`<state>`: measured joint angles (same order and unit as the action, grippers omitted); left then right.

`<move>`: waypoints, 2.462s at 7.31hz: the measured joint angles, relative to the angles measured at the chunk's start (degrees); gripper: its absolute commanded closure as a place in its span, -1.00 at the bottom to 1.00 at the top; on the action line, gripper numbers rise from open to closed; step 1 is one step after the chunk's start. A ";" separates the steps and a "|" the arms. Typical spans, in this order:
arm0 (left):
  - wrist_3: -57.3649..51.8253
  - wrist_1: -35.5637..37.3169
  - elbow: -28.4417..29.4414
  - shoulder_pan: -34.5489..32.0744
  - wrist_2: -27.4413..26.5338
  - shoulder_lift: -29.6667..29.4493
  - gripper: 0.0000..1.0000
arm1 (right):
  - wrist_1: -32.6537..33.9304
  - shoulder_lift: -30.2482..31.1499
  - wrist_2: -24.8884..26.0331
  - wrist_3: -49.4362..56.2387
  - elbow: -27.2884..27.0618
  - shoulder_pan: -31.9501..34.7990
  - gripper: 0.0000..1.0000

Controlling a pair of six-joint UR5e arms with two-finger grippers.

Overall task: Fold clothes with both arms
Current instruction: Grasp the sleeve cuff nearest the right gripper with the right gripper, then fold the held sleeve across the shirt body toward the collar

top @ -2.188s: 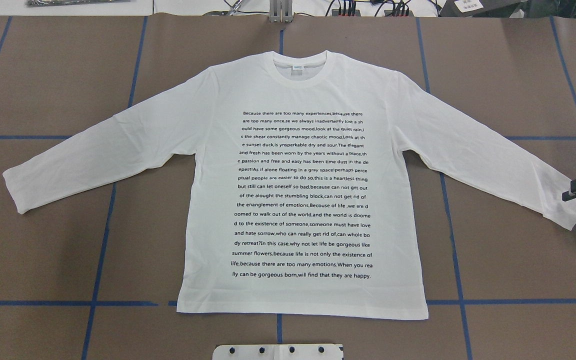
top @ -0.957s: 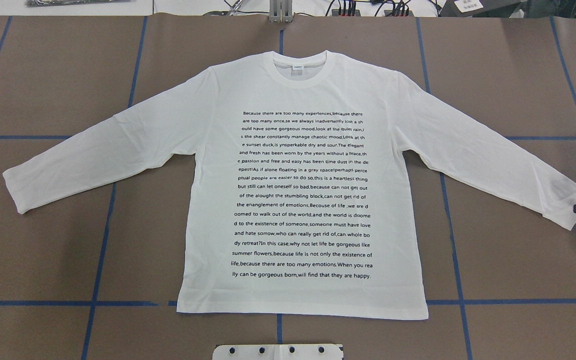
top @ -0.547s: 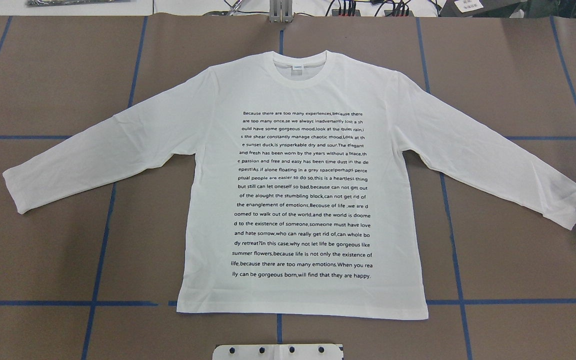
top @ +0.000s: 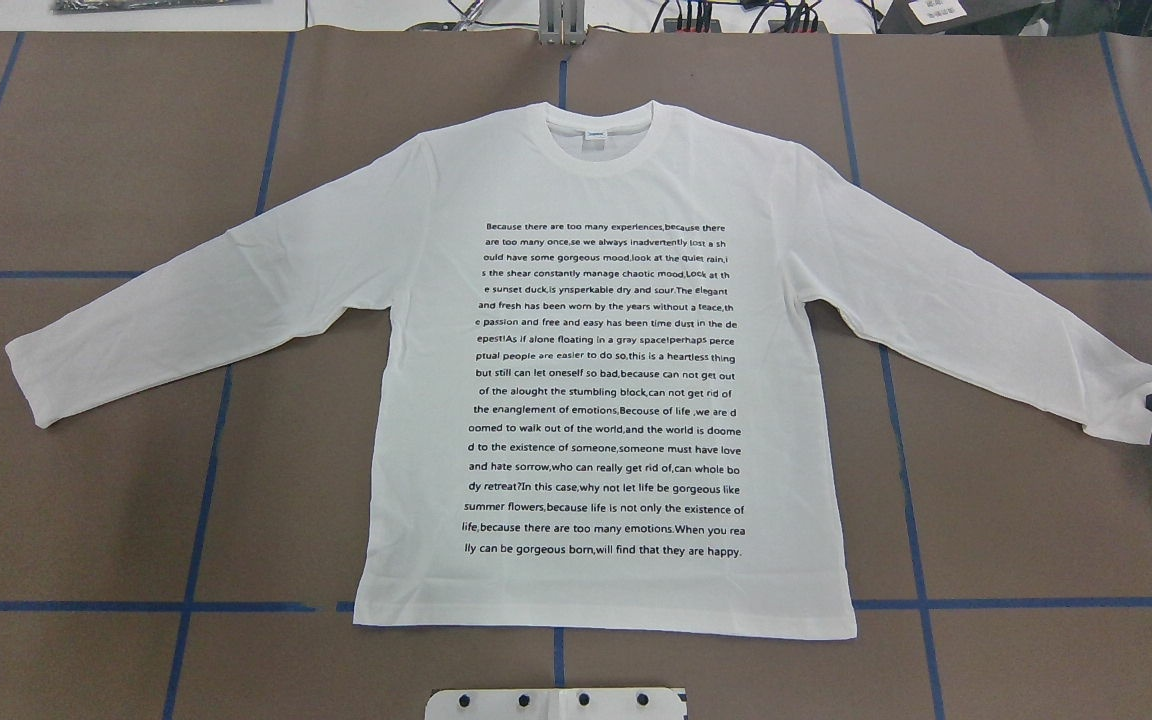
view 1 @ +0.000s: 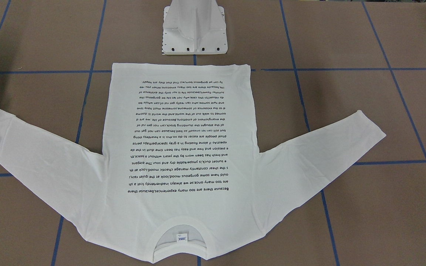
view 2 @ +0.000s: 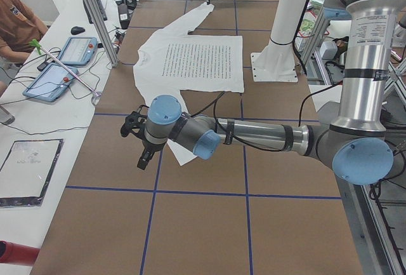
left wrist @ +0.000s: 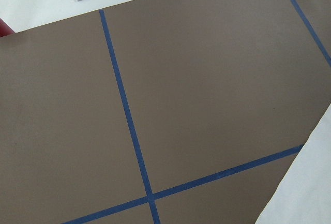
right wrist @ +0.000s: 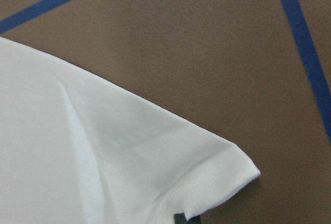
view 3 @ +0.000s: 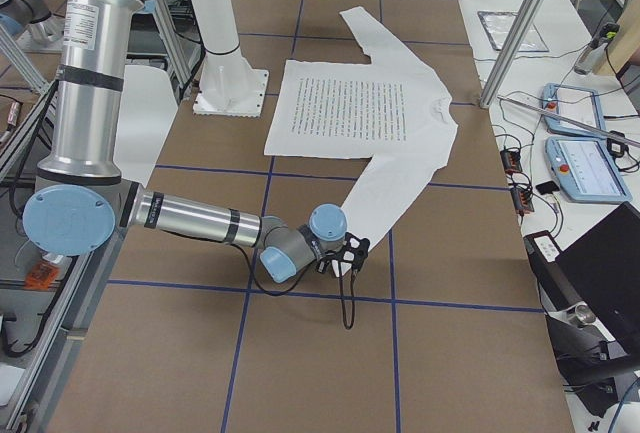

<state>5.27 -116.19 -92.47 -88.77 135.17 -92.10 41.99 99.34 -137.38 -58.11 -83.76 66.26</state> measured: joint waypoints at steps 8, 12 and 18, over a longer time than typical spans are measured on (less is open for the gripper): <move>0.11 -1.92 -0.27 0.02 0.33 -0.45 -0.97 | 31.52 -35.46 2.86 -19.71 -8.07 -4.22 1.00; 0.17 -1.93 -0.26 0.54 0.36 -0.87 -0.97 | 32.43 -58.21 13.43 -32.28 4.10 -14.61 1.00; 0.02 -2.02 0.02 1.91 0.39 -0.89 -0.99 | 28.29 -69.76 22.35 -35.72 15.60 -24.42 1.00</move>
<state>5.30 -118.21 -92.45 -86.86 135.55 -92.99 70.27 29.58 -115.03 -93.83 -68.17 41.84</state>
